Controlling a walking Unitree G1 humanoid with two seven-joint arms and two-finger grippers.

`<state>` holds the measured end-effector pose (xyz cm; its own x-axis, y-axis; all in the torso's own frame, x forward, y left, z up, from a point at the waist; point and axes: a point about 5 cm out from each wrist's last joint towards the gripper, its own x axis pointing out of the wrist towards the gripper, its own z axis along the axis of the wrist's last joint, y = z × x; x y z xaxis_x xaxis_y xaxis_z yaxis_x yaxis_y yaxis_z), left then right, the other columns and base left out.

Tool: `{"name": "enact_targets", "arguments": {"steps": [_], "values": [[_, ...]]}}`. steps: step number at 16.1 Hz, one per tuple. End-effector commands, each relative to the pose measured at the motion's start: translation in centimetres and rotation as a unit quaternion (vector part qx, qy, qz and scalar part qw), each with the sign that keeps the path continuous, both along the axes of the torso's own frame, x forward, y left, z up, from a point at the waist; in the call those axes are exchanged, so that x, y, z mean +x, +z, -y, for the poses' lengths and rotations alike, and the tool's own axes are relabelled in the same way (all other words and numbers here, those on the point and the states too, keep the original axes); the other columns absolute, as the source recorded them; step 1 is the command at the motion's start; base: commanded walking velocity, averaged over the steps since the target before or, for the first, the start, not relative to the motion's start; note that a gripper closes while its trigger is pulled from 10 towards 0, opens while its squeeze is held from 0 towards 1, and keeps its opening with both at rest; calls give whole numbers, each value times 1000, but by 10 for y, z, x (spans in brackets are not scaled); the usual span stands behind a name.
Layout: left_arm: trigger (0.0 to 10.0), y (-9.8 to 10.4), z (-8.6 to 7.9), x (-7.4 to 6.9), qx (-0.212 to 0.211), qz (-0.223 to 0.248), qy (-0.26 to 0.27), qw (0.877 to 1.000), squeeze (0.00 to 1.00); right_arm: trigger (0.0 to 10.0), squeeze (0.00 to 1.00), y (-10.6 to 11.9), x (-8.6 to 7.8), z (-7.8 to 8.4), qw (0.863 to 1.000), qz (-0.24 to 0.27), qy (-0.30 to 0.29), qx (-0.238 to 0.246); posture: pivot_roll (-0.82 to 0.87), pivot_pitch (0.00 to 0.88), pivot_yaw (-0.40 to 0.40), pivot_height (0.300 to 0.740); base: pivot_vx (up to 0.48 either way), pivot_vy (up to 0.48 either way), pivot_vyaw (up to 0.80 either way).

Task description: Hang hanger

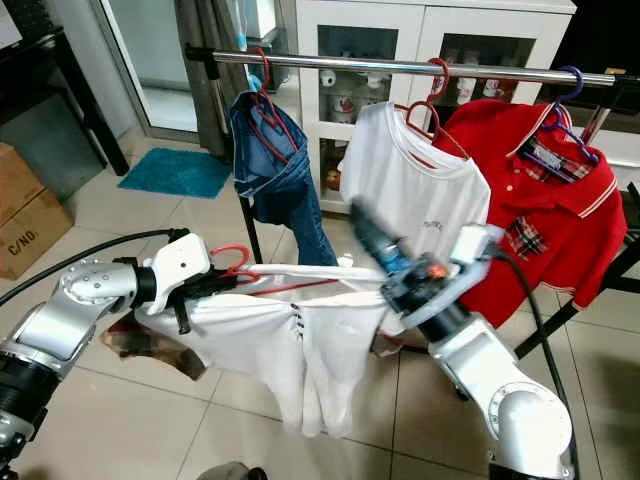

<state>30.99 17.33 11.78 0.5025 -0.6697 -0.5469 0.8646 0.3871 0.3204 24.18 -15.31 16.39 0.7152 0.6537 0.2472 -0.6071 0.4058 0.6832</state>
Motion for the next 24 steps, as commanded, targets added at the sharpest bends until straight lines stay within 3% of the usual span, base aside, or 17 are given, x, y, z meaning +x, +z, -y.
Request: {"name": "enact_targets", "arguments": {"steps": [1, 2, 3, 19, 20, 21, 24], "values": [[0, 2, -10, 3, 13, 2, 22, 1000, 0, 10000, 0, -3, 1, -2, 998, 14, -10, -57, -85, 0, 77, 740, 0, 0, 0], [0, 1, -10, 3, 13, 2, 21, 1000, 0, 10000, 0, -4, 2, -5, 997, 17, -8, -71, -85, 0, 77, 740, 0, 0, 0], [0, 1, -9, 2, 13, 1, 20, 1000, 0, 0, 0, -4, 2, -6, 997, 18, -9, -75, -84, 0, 74, 740, 0, 0, 0], [0, -1, -12, 1, 18, -4, 21, 1000, 0, 0, 0, -6, 8, -1, 996, 26, -41, -78, -82, 0, 68, 740, 0, 0, 0], [0, -1, -12, 1, 18, -5, 21, 1000, 0, 8000, 0, -8, 9, -1, 995, 22, -41, -88, -82, 0, 68, 740, 0, 0, 0], [0, -1, -11, 2, 18, -4, 21, 1000, 0, 10000, 1000, -11, 9, -4, 995, 16, -36, -90, -82, 0, 68, 740, 0, 0, 0], [0, -1, -11, 1, 18, -5, 20, 1000, 0, 10000, 1000, -11, 8, -5, 996, 21, -33, -85, -81, 0, 68, 740, 0, 0, 0]]}}
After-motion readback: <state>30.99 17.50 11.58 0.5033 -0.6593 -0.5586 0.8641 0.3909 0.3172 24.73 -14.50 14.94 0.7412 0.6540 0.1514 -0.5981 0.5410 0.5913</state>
